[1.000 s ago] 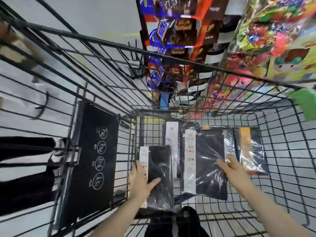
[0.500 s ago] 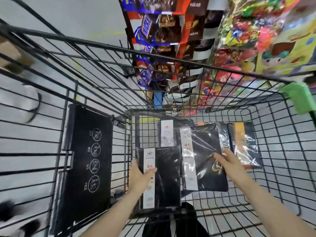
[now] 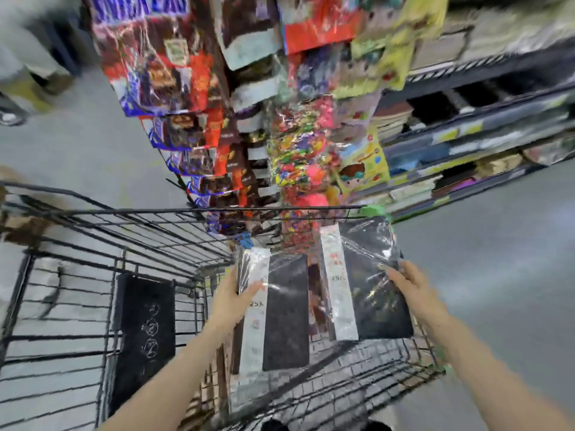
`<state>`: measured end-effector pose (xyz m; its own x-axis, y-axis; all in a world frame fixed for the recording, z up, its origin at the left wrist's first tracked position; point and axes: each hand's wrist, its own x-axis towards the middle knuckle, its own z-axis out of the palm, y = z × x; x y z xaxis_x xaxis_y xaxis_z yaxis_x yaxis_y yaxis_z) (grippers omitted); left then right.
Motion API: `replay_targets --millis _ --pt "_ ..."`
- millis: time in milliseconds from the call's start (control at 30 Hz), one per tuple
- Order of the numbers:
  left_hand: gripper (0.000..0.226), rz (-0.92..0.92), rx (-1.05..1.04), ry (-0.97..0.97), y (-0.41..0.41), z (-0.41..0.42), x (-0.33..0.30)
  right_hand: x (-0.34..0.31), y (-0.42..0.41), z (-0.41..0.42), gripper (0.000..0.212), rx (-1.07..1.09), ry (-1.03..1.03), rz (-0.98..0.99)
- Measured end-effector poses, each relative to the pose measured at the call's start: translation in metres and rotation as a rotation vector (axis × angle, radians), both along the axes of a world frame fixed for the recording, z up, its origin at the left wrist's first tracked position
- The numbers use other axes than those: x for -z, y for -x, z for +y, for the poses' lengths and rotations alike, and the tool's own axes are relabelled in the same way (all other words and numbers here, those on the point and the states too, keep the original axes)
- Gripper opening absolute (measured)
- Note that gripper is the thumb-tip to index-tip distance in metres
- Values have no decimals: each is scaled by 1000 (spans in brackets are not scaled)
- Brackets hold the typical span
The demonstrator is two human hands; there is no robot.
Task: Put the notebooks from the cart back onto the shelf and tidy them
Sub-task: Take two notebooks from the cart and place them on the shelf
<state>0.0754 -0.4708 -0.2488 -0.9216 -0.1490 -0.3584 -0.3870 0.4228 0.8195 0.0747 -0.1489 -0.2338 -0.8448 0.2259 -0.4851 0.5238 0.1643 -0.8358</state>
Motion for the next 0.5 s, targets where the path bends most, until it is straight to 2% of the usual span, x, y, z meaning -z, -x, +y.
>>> replay_targets --millis 100,200,300,500 --pt "40 59 -24 -53 12 39 -24 -21 2 47 40 27 -13 70" --pt "49 116 -73 -76 25 95 -41 -42 4 107 29 38 4 126" --pt "38 174 -111 -118 30 172 -64 -59 13 177 42 54 79 165" --pt "34 272 -180 -259 44 305 -87 -81 20 300 29 74 36 176"
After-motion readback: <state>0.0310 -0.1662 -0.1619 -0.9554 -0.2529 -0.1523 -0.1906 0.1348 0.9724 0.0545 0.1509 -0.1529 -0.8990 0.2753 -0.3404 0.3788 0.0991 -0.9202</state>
